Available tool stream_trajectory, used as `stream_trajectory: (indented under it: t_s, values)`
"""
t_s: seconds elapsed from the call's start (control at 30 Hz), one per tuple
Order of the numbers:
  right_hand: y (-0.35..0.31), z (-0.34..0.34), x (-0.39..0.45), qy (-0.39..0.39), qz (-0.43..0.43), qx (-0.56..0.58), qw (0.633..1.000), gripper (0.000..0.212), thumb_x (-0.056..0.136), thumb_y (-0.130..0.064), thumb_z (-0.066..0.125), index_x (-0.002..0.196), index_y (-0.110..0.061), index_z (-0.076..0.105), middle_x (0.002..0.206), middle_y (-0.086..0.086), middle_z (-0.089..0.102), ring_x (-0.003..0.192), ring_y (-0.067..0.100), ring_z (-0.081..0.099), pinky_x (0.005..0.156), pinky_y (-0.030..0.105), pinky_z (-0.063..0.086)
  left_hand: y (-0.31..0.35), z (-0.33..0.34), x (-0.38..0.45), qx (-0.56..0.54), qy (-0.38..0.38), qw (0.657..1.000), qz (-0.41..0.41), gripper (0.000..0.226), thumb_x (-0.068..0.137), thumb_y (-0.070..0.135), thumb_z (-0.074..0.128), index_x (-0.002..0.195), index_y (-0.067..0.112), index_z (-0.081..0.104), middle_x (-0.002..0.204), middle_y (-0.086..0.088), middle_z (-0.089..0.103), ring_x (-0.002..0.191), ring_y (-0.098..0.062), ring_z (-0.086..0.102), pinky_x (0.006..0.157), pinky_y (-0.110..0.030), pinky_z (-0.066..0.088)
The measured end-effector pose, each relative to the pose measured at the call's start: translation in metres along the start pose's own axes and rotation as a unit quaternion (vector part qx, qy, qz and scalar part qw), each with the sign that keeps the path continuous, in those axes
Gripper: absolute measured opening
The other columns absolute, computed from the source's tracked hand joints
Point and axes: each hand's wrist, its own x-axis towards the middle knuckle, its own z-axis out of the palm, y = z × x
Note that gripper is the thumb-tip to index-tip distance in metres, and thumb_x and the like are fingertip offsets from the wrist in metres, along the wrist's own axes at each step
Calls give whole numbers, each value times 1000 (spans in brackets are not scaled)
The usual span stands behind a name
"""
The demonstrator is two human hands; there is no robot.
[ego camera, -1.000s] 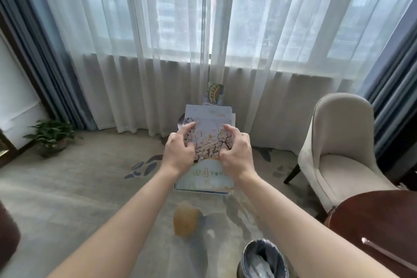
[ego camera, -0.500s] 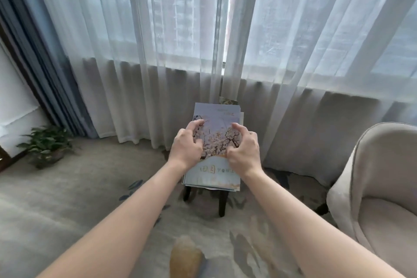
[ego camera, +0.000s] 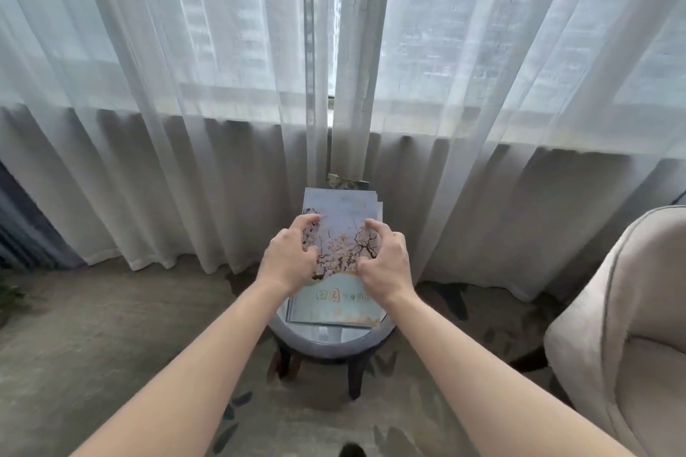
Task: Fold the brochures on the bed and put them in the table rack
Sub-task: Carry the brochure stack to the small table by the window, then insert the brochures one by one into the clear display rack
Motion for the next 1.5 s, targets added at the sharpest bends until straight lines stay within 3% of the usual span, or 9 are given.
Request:
stream_trajectory:
  t_s: [0.27,0.33,0.6,0.9,1.07,1.17,1.27,1.4,1.5]
  values:
    - [82,53,130,-49,70,-13,996,62,87,3,56,139,-29,48,120,-3,39,110,16,51,85,21,47,-50,77,125,-6,-83,994,-74,53,91,11,55,137,34,41,131,-8,60,103,-26,62,91,-42,50]
    - [99,66,151,-61,88,-20,994,60,89,2,56,141,-27,47,120,-4,38,105,12,48,75,4,36,-65,94,148,4,-97,992,-86,52,92,11,56,136,34,40,134,-6,58,106,-26,61,90,-39,50]
    - [185,132,206,-53,172,-15,983,62,86,4,50,139,-28,46,119,-6,37,92,-33,33,72,-7,30,-145,179,217,3,-153,981,-122,55,92,12,54,129,48,34,129,-2,60,95,-23,63,69,-33,43]
    - [295,230,218,-84,289,-22,954,67,85,1,52,138,-39,41,122,-15,31,89,-4,46,70,7,33,-265,268,233,6,-211,965,-155,60,92,11,55,134,49,35,128,-2,52,101,-14,53,81,-32,42]
    - [332,262,217,-78,280,-31,956,68,84,5,52,138,-35,42,123,-10,34,94,-33,35,73,-4,29,-296,297,235,2,-207,965,-160,58,92,8,53,136,42,37,115,-1,50,96,-17,52,74,-29,36]
    - [343,268,209,-79,277,-40,957,68,85,4,52,139,-35,40,125,-12,33,96,-35,33,73,-8,27,-300,307,225,6,-197,969,-151,57,93,8,51,139,39,38,109,-2,47,87,-19,53,73,-28,36]
    - [343,270,205,-79,253,-54,963,69,85,1,52,142,-35,38,126,-12,33,99,-20,41,76,2,35,-298,312,216,14,-163,974,-154,58,95,9,49,144,37,38,111,-1,42,92,-18,51,80,-28,39]
    - [336,270,204,-84,226,-143,960,66,85,-10,61,144,-31,42,136,-6,35,122,13,43,89,36,49,-292,310,207,53,-133,978,-152,59,90,15,61,144,34,45,138,0,36,115,-16,45,77,-31,47]
    - [333,269,201,-71,236,-162,955,61,86,-17,64,143,-26,47,143,-2,36,131,17,36,99,44,45,-289,311,203,68,-106,978,-165,56,89,26,65,142,29,50,146,2,39,129,-17,36,84,-30,44]
